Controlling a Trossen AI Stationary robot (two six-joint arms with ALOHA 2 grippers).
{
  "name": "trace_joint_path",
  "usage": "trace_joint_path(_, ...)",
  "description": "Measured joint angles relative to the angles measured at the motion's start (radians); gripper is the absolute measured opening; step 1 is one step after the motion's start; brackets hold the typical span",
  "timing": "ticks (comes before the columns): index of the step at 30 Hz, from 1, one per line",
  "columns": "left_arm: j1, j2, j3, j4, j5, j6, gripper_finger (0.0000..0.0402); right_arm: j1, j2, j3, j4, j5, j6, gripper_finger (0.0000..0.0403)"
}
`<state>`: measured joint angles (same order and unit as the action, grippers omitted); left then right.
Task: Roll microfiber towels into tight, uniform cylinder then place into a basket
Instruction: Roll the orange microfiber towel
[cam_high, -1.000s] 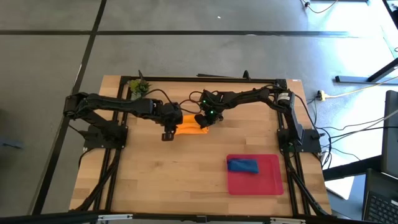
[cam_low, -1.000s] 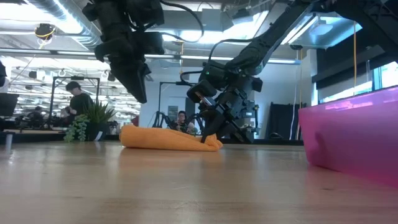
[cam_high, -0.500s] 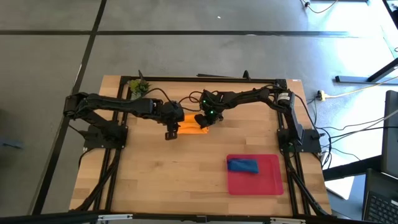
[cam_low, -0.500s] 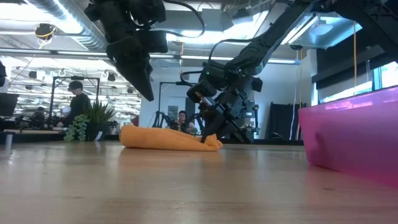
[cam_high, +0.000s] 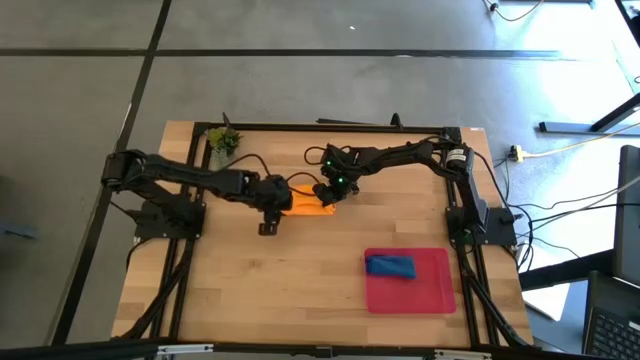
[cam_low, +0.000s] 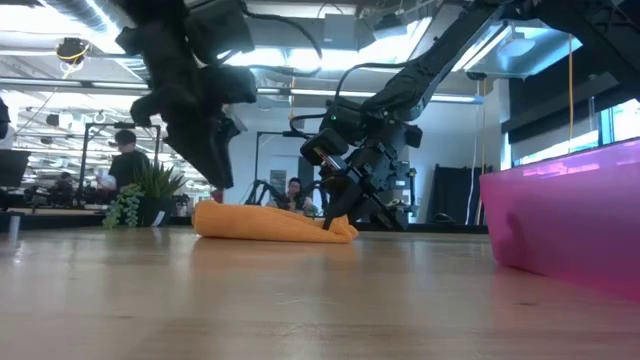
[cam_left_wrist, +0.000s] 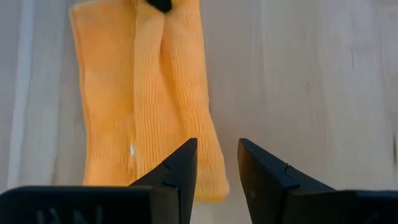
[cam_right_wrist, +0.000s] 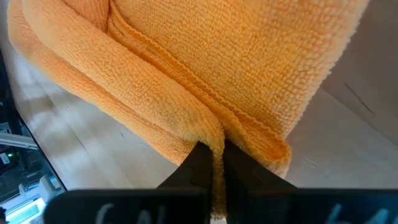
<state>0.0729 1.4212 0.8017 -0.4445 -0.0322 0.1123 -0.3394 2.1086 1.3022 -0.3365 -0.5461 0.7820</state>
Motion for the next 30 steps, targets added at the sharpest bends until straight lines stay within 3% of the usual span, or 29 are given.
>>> trace_joint_path(10, -0.011, 0.0, -0.119, 0.131, -0.024, -0.003, 0.0108, 0.0, 0.0, 0.0, 0.0, -0.001, -0.007, 0.0014)
trace_joint_path(16, -0.011, 0.0, -0.16, 0.163, -0.119, -0.015, 0.0108, 0.0, 0.0, 0.0, 0.003, -0.002, -0.008, 0.0014)
trace_joint_path(30, -0.011, 0.0, -0.303, 0.372, -0.062, -0.067, 0.0108, -0.001, 0.0, 0.0, 0.004, -0.003, -0.008, 0.0014)
